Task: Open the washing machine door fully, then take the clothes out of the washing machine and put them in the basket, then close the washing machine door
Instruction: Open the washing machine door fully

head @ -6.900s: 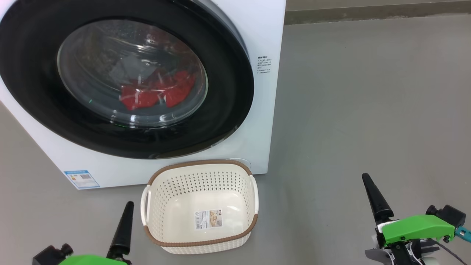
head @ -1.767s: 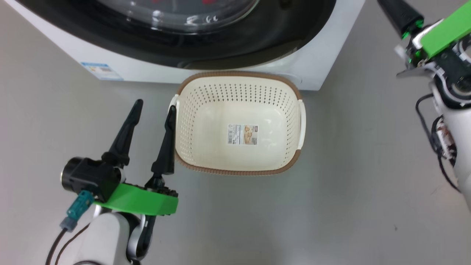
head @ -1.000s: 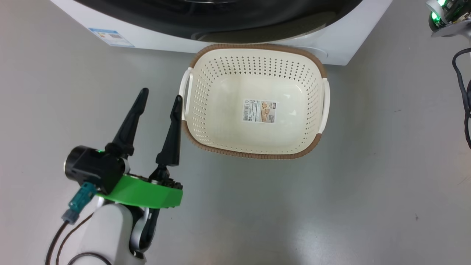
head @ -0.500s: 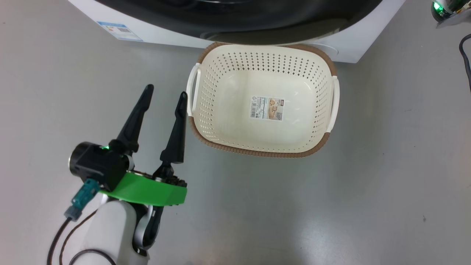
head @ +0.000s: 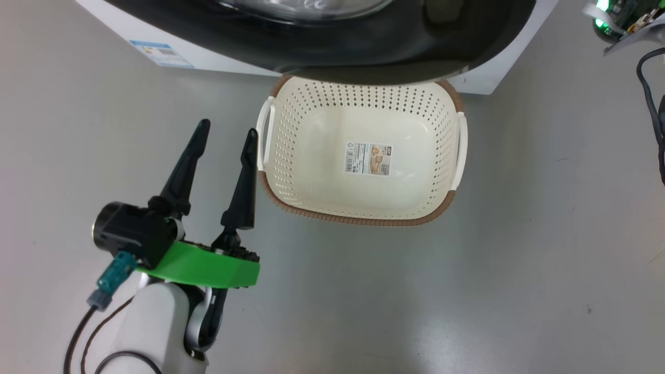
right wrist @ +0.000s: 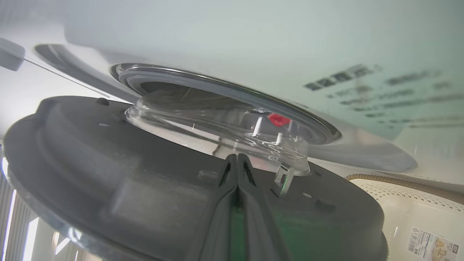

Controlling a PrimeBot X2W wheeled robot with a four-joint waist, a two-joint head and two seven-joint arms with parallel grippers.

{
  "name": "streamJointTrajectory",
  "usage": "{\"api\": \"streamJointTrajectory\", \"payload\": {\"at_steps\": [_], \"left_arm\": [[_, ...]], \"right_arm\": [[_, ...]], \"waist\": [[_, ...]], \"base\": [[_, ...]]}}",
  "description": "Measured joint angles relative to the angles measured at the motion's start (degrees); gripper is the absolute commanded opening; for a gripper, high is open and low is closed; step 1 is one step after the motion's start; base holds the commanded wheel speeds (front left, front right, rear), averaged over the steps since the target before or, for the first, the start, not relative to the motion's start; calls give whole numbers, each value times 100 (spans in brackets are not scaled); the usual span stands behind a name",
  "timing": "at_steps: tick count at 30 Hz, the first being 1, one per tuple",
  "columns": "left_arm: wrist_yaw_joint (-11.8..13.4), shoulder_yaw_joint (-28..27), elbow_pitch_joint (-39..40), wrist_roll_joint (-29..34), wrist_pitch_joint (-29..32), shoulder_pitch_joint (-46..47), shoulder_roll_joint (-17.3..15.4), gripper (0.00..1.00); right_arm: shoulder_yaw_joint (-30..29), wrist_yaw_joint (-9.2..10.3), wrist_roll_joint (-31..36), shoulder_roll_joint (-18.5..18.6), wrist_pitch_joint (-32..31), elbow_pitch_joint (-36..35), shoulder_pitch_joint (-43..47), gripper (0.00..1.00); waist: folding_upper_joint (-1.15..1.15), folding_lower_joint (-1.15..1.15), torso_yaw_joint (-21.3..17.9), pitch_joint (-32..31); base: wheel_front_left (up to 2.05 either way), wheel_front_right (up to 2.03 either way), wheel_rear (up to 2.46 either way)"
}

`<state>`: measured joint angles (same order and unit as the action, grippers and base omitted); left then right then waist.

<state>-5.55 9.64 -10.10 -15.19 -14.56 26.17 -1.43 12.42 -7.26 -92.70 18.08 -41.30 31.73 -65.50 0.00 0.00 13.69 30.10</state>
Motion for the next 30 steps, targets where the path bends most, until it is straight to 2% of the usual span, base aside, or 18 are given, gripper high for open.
{"api": "streamJointTrajectory", "payload": {"at_steps": [19, 30], "left_arm": [[-10, -141, -247, 102, 0, -69, -1, 100], [-9, -177, -268, 98, 0, -174, -2, 100]], "right_arm": [[379, 5, 66, -263, -513, -22, 619, 0], [436, 5, 113, -388, -502, -96, 787, 0]], "waist": [[0, 0, -183, -561], [0, 0, -339, -650]], "base": [[0, 0, 0], [0, 0, 0]]}}
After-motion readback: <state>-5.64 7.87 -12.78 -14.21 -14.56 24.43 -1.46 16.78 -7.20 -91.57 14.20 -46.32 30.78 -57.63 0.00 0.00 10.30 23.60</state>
